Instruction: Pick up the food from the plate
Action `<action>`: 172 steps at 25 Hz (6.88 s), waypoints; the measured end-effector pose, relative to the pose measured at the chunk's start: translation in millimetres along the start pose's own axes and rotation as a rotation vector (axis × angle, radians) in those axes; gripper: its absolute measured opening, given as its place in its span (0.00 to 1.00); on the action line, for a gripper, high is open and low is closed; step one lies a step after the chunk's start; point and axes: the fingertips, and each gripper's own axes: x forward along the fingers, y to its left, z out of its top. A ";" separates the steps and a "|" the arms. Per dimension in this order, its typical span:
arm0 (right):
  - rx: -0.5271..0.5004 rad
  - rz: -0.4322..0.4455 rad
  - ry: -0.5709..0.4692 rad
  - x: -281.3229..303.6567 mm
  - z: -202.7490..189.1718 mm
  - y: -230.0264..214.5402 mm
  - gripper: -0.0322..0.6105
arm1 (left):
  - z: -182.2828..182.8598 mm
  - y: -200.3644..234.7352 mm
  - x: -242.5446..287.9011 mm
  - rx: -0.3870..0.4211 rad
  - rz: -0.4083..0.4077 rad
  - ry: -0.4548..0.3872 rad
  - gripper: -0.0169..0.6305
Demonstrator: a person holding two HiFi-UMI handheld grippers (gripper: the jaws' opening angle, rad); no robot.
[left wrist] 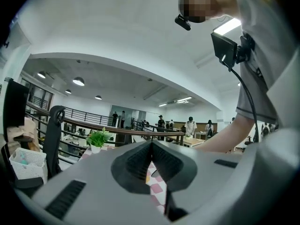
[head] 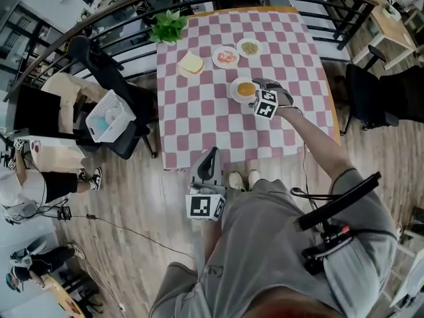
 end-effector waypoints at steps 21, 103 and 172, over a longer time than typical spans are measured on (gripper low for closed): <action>-0.064 0.248 0.255 168.6 -50.6 6.6 0.72 | -44.1 38.2 -8.6 -0.038 0.127 0.103 0.04; 0.969 -0.204 -0.804 -284.8 55.8 -17.5 0.62 | 29.5 -27.1 75.8 0.041 -0.220 -0.034 0.04; 0.771 -0.458 -0.892 -363.0 66.6 -7.8 0.61 | 74.1 -15.9 64.5 0.077 -0.197 -0.136 0.04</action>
